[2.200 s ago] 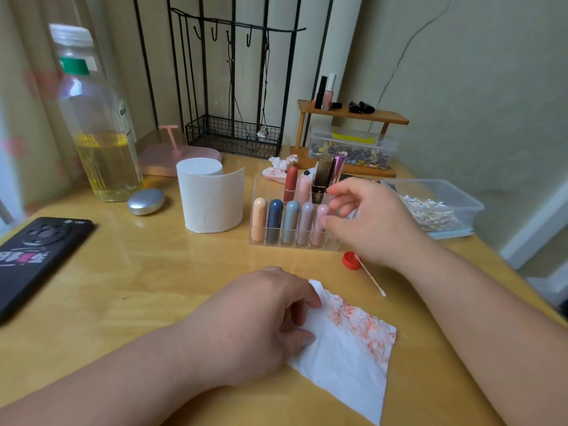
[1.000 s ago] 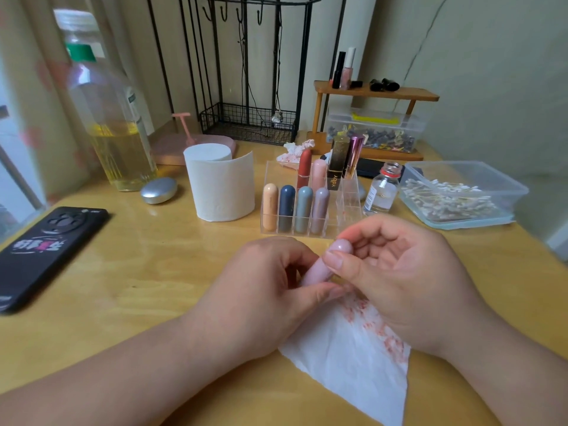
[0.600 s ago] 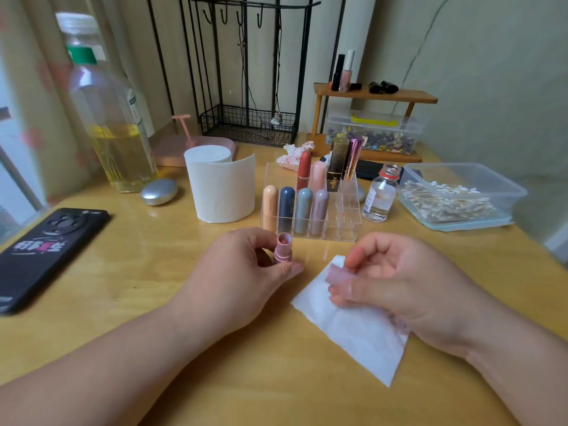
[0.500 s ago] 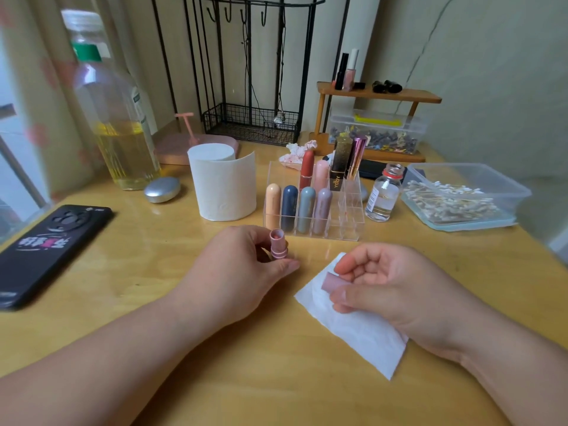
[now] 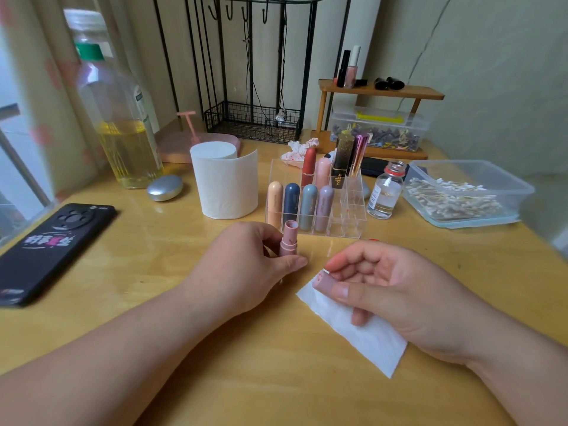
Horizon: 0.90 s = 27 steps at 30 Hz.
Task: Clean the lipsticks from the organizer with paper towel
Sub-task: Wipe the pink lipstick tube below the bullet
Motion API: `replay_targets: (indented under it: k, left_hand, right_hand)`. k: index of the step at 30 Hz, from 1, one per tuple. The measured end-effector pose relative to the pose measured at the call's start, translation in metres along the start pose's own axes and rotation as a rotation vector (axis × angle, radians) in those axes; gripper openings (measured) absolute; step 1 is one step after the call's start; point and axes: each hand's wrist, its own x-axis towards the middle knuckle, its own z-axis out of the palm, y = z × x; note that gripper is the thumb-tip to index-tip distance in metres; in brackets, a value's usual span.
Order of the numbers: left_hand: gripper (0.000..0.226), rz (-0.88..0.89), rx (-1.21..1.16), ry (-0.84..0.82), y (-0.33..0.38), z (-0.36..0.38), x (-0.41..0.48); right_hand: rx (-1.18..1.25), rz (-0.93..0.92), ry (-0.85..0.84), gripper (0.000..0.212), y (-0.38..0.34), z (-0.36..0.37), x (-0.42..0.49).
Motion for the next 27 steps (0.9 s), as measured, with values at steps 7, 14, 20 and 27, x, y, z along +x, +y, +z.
replay_targets:
  k: [7, 14, 20, 27]
  left_hand:
    - [0.026, -0.027, 0.039, -0.012, 0.001, -0.002, 0.0]
    - [0.045, -0.114, 0.18, -0.094, 0.003, -0.024, -0.01]
    - [0.021, 0.182, -0.046, -0.163, 0.019, -0.022, -0.037]
    - [0.021, 0.265, -0.704, -0.193, 0.022, 0.003, -0.046]
  right_hand:
    - [-0.04, -0.034, -0.006, 0.02, 0.002, -0.004, -0.001]
    - [-0.104, -0.144, -0.101, 0.031, 0.007, -0.006, -0.001]
    - [0.01, -0.267, -0.094, 0.033, 0.009, -0.005, -0.003]
    - [0.104, -0.378, -0.106, 0.037, 0.011, -0.013, -0.001]
